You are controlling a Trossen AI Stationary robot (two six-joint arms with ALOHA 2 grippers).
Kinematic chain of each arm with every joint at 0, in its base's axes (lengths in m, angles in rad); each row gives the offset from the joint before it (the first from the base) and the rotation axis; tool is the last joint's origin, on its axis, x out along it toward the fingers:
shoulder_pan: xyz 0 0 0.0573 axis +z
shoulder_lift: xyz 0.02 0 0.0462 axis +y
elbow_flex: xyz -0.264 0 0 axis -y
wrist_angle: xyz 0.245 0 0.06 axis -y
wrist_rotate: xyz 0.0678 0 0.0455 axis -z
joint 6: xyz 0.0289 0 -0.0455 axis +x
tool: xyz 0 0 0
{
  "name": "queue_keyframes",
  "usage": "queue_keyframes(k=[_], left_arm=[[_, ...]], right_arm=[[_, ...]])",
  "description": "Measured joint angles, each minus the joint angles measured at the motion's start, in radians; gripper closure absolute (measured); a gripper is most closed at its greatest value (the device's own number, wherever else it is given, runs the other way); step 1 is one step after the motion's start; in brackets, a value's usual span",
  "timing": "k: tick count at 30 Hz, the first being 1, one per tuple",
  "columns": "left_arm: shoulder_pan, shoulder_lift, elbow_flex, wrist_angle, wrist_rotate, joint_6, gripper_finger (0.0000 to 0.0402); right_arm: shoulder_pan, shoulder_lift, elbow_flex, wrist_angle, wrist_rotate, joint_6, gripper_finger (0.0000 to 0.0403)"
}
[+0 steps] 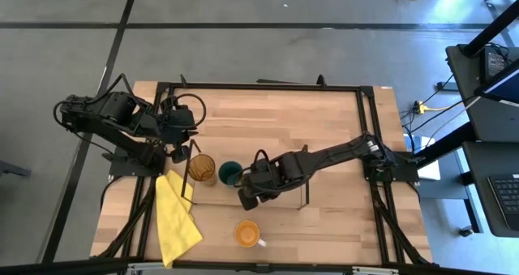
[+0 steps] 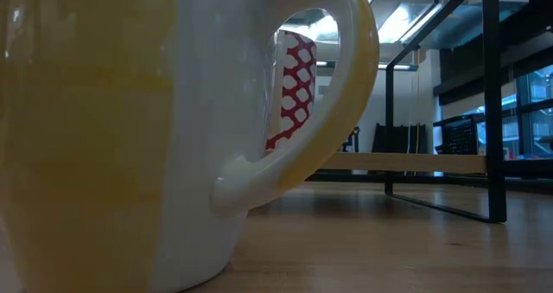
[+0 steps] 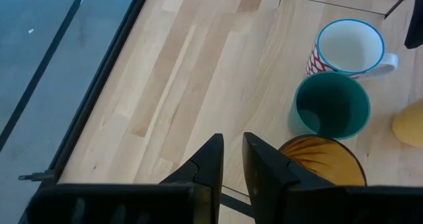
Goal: Stack small to large cups/mugs on shelf
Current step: Put the red mug on the shelf
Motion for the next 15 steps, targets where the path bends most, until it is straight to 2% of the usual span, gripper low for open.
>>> queue_keyframes(k=[15], left_arm=[[0.000,0.000,0.000,0.000,0.000,0.000,0.0350]], right_arm=[[-0.013,0.013,0.000,-0.010,0.009,-0.028,0.0398]])
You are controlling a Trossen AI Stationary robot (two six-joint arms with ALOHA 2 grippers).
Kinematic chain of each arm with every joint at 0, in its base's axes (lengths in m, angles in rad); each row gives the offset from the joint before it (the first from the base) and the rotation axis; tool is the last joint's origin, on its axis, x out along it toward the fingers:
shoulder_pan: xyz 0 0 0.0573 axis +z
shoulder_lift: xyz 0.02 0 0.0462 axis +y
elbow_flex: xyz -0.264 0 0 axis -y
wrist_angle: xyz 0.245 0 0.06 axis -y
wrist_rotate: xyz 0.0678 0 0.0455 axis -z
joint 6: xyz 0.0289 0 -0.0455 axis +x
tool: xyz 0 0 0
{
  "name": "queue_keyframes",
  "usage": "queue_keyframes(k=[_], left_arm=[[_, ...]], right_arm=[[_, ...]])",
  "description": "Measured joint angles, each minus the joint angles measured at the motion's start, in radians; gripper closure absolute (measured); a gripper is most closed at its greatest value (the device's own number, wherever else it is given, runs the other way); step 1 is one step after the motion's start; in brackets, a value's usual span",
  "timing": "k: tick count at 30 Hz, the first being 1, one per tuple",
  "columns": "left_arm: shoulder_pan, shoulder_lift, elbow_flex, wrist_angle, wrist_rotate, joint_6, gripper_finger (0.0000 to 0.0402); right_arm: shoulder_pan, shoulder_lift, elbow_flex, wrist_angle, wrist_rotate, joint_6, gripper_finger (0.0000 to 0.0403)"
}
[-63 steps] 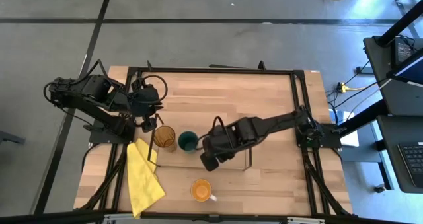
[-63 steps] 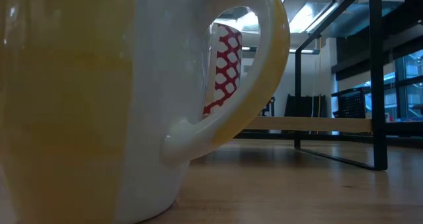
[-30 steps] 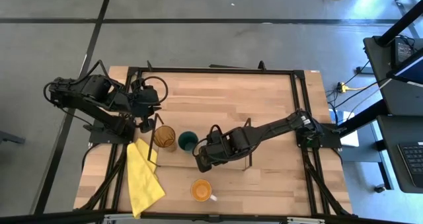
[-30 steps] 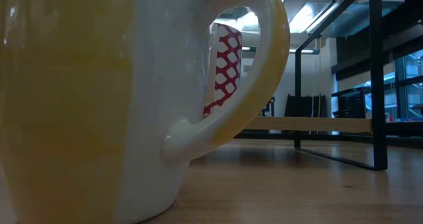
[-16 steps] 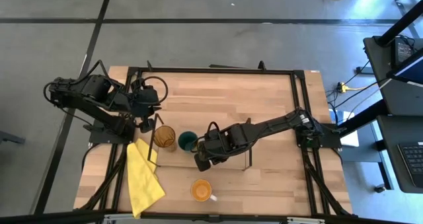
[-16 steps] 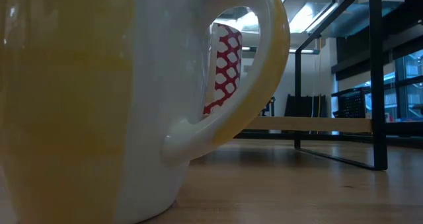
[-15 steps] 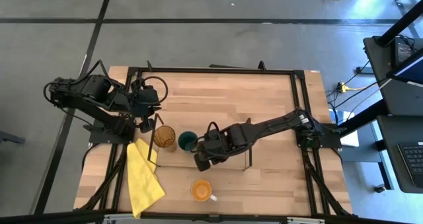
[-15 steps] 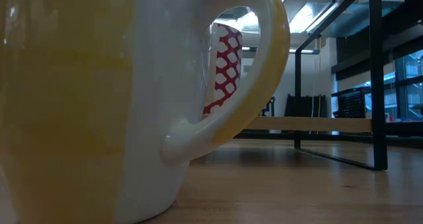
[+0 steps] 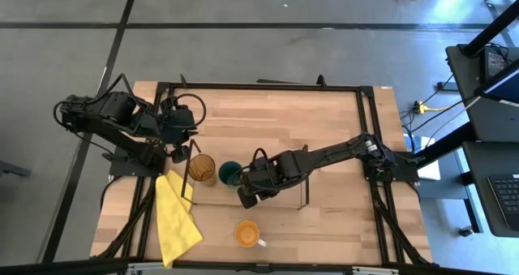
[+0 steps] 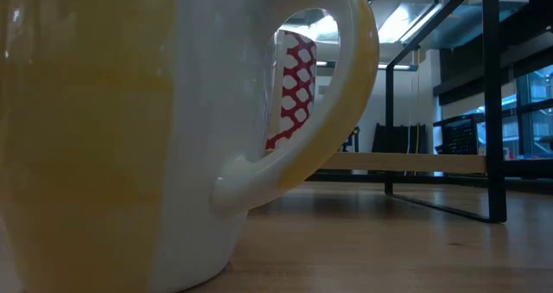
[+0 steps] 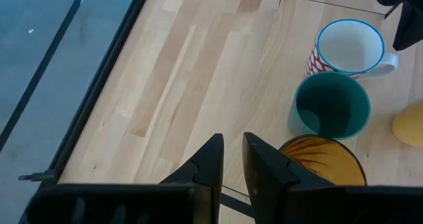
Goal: Stack small to large cups/mugs on shelf
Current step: Put the red mug on the shelf
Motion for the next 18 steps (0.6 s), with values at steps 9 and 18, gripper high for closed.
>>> queue_keyframes(k=[9,18], left_arm=[[0.000,0.000,0.000,0.000,0.000,0.000,0.0350],[0.000,0.000,0.000,0.000,0.000,0.006,0.0350]], right_arm=[[-0.011,0.014,0.000,-0.001,-0.033,-0.026,0.0398],[-0.018,0.014,0.000,-0.001,-0.029,-0.038,0.0398]])
